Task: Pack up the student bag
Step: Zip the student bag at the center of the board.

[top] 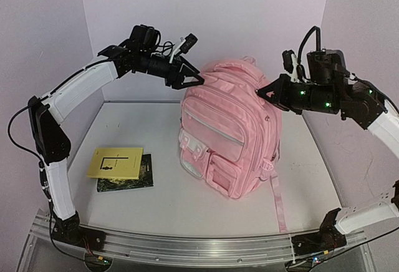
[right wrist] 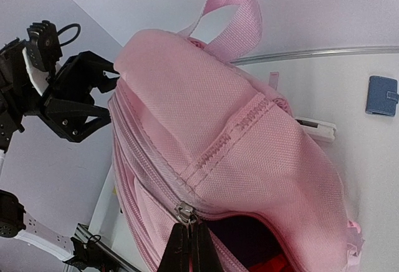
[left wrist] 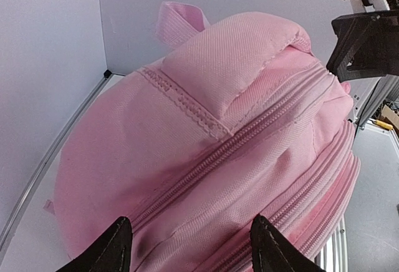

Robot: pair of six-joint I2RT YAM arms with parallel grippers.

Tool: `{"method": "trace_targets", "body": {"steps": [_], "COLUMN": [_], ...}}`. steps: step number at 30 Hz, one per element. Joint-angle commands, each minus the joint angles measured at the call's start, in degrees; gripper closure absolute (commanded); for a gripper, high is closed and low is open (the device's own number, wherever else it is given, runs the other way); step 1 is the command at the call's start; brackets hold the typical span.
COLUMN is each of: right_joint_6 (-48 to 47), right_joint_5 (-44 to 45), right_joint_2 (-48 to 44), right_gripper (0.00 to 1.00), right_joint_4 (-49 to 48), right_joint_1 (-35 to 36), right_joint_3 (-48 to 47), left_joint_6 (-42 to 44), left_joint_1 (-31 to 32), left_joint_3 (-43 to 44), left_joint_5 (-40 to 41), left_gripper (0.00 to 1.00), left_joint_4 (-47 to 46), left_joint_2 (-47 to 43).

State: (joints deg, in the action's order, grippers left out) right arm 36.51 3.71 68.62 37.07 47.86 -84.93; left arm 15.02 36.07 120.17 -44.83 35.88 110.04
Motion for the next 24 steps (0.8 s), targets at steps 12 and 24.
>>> {"method": "trace_targets", "body": {"steps": [12,24], "right_joint_6": [0.9,0.3], "right_joint_5": [0.0,-0.7], "right_joint_2": [-1.8,-0.3], "right_gripper": [1.0,1.0], "right_joint_4": [3.8,7.5], "right_joint_1": [-0.2,-0.3], "right_joint_3": [2.2,4.4], "left_joint_6": [3.8,6.5], "left_joint_1": [1.9,-3.7], "left_joint_3": [-1.0,-9.7], "left_joint_5": [8.9,16.7], "left_gripper": [0.95,1.0], "left_joint_4": [-0.5,-0.9], "left_joint_2": [-0.7,-8.4]}}
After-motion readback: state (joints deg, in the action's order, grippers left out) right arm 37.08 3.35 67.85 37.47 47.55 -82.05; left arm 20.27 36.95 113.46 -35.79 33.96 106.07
